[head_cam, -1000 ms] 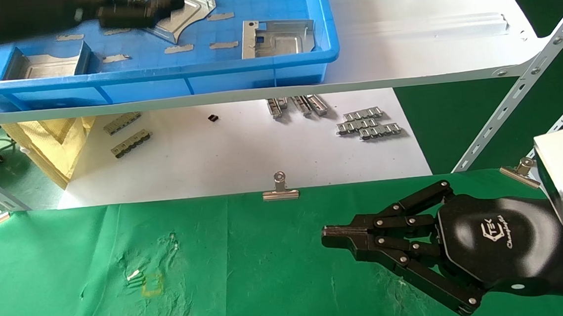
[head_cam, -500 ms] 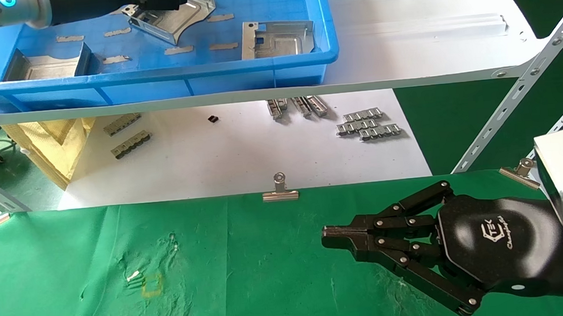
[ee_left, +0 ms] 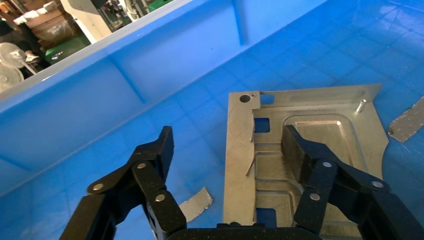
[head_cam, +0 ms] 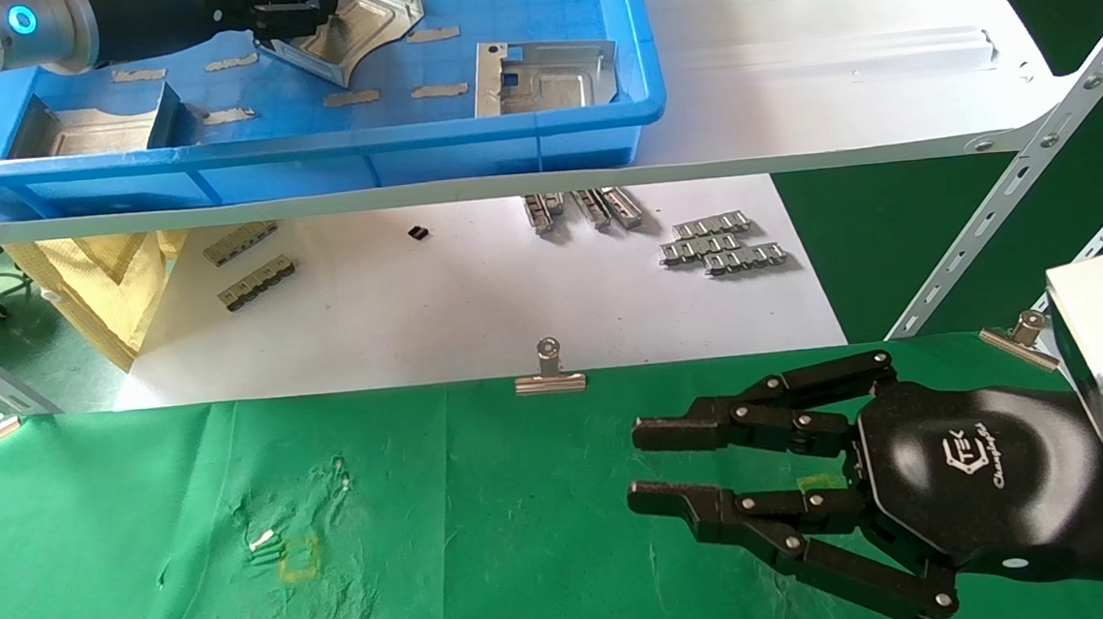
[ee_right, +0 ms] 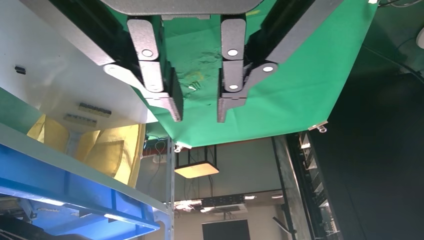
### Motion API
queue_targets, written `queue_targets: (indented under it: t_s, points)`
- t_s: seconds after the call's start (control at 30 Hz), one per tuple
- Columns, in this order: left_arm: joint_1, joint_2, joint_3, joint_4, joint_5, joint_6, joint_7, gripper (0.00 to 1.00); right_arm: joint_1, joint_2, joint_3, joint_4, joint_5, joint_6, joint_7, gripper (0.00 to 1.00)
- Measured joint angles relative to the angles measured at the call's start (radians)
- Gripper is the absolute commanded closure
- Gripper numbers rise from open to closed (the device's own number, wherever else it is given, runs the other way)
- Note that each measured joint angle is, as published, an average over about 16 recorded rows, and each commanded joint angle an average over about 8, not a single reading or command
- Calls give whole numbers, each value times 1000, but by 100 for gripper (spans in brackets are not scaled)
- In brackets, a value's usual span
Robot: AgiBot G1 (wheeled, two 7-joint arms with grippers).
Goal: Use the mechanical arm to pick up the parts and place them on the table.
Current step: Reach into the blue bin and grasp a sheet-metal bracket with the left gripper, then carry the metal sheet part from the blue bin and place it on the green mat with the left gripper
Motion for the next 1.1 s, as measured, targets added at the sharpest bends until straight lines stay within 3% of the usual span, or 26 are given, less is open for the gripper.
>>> queue_targets:
  t_s: [0.73,0.93,1.1]
  points:
    - [7,-26,-14,2,-21,18,-75,100,0,0,0,0,0,0,0,0]
    - [-4,-66,-37,-26,-54,116,-61,100,0,0,0,0,0,0,0,0]
    - [-15,-117,-57,-56,-85,271,-26,100,0,0,0,0,0,0,0,0]
